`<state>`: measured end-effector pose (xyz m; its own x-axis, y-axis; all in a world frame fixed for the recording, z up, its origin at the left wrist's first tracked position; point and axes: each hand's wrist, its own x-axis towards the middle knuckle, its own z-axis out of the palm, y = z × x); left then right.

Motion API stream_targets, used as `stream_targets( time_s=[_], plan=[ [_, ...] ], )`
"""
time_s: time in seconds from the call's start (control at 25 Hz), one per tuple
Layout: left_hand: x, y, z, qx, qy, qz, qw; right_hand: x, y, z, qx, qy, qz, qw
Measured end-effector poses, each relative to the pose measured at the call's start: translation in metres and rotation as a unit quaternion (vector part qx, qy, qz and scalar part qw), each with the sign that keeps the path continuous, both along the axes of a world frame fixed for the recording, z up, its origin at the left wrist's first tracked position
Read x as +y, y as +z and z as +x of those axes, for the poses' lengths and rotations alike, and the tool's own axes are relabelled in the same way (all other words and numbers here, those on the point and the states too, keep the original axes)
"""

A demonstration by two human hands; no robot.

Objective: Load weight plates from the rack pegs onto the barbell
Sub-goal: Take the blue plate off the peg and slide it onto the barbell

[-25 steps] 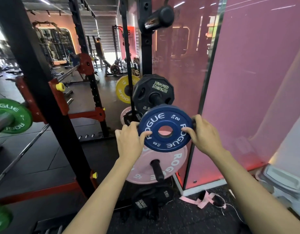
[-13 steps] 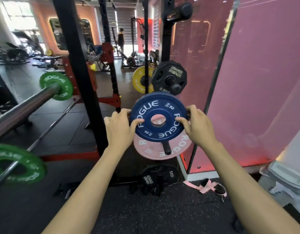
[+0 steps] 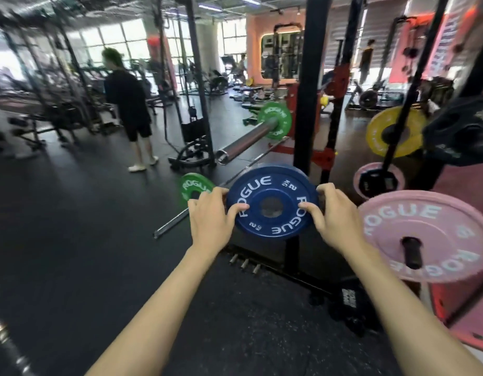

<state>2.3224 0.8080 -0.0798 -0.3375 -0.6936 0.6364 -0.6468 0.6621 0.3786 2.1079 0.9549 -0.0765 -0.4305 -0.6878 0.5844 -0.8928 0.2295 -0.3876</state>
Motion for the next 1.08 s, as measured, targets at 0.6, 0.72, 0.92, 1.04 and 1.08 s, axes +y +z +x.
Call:
stream_targets(
  time_s=[0.6,0.72,0.92,1.04,1.08],
  plan=[
    [-0.232,0.014,0.029,0.033,-0.070,0.015,0.997,-0.195,0.033,0.062,0.026,-0.086,-0.011,0.996],
    [-0.264,0.015,0.009,0.020,-0.118,0.025,0.993,-0.213,0.032,0.060,0.032,-0.142,-0.006,0.989],
    [-0.293,0.002,-0.013,0.029,-0.182,0.024,0.983,-0.220,0.030,0.062,0.044,-0.184,-0.008,0.982],
    [-0.300,-0.006,-0.014,0.045,-0.193,0.034,0.980,-0.225,0.033,0.068,0.050,-0.202,0.005,0.978],
    [-0.302,-0.007,-0.013,0.049,-0.194,0.037,0.979,-0.228,0.032,0.069,0.052,-0.205,0.012,0.977]
  ],
)
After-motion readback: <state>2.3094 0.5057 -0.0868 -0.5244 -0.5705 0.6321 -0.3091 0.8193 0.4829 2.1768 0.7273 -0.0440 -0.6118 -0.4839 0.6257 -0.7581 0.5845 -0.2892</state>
